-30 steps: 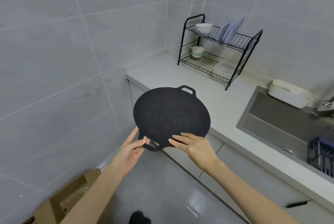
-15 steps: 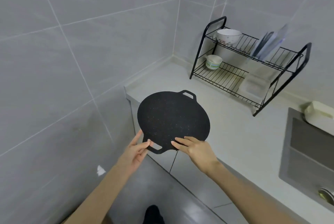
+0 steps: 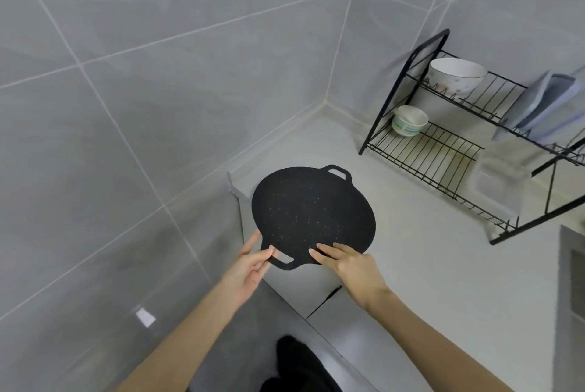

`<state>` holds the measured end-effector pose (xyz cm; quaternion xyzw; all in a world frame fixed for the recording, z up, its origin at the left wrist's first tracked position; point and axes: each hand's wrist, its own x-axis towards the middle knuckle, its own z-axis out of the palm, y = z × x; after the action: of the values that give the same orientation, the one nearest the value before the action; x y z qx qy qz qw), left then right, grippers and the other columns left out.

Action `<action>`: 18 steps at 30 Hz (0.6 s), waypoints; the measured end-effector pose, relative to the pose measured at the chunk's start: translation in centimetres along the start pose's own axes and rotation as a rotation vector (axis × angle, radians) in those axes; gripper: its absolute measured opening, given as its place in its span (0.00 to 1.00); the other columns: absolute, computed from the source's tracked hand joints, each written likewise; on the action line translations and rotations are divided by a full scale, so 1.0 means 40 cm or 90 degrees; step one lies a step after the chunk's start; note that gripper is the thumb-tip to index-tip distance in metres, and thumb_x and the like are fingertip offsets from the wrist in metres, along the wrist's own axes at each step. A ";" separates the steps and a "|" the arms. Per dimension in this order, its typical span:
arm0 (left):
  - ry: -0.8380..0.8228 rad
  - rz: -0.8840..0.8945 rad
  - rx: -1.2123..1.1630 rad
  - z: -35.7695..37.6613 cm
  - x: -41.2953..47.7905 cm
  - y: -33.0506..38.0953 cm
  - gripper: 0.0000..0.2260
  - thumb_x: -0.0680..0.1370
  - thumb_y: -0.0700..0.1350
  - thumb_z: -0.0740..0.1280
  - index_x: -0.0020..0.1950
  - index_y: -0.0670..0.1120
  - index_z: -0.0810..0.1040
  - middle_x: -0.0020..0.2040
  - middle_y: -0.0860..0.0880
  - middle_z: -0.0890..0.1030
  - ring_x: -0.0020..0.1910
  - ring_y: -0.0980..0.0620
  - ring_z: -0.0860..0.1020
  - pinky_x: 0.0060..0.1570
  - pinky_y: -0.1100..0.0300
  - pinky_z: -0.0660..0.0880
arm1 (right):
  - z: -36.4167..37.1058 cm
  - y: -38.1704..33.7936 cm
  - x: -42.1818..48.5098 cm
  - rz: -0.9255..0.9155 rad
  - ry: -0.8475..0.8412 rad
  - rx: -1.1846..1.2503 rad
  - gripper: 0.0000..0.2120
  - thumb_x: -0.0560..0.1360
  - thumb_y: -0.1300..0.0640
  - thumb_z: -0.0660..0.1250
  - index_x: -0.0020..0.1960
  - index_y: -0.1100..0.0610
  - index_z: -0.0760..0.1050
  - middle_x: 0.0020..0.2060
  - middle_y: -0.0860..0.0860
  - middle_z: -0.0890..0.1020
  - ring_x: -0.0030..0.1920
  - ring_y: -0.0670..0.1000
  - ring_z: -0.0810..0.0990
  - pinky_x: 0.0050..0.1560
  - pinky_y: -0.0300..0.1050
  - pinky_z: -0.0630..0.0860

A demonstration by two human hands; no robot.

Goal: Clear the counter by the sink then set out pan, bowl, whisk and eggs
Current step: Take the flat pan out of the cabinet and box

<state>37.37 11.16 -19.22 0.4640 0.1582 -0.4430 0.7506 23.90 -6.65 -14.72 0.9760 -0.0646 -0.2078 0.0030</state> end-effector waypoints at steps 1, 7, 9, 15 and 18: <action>0.005 -0.002 0.001 0.005 0.011 0.004 0.29 0.75 0.27 0.62 0.71 0.50 0.69 0.55 0.44 0.81 0.52 0.50 0.81 0.63 0.55 0.71 | -0.002 0.006 0.013 -0.001 -0.005 -0.007 0.46 0.71 0.76 0.58 0.77 0.43 0.43 0.77 0.43 0.49 0.77 0.51 0.52 0.56 0.45 0.73; 0.031 -0.008 0.050 0.024 0.094 0.028 0.30 0.75 0.29 0.65 0.73 0.51 0.66 0.60 0.40 0.79 0.57 0.48 0.79 0.66 0.53 0.69 | -0.010 0.058 0.099 -0.018 -0.028 -0.042 0.40 0.77 0.72 0.55 0.78 0.45 0.41 0.78 0.45 0.45 0.77 0.52 0.50 0.55 0.46 0.74; 0.041 0.001 0.113 0.036 0.115 0.039 0.30 0.75 0.30 0.66 0.73 0.50 0.65 0.55 0.41 0.82 0.57 0.49 0.79 0.69 0.50 0.67 | -0.009 0.079 0.123 -0.025 -0.038 -0.047 0.37 0.78 0.70 0.53 0.78 0.46 0.41 0.78 0.45 0.45 0.77 0.53 0.49 0.56 0.47 0.73; 0.068 0.008 0.172 0.054 0.182 0.076 0.25 0.77 0.31 0.63 0.72 0.49 0.68 0.66 0.44 0.76 0.60 0.47 0.77 0.60 0.53 0.72 | -0.014 0.109 0.188 -0.030 -0.062 -0.052 0.35 0.79 0.67 0.54 0.78 0.47 0.40 0.78 0.46 0.43 0.77 0.55 0.47 0.63 0.50 0.70; 0.076 -0.012 0.200 0.046 0.210 0.086 0.24 0.79 0.30 0.60 0.72 0.49 0.69 0.67 0.44 0.74 0.61 0.46 0.77 0.61 0.53 0.73 | -0.003 0.116 0.211 -0.026 -0.067 -0.061 0.36 0.79 0.68 0.55 0.78 0.48 0.39 0.78 0.47 0.42 0.77 0.57 0.47 0.66 0.53 0.68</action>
<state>44.53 5.85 -21.79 0.5992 0.1358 -0.4414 0.6540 31.02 -12.34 -17.87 0.9636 -0.0347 -0.2616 0.0424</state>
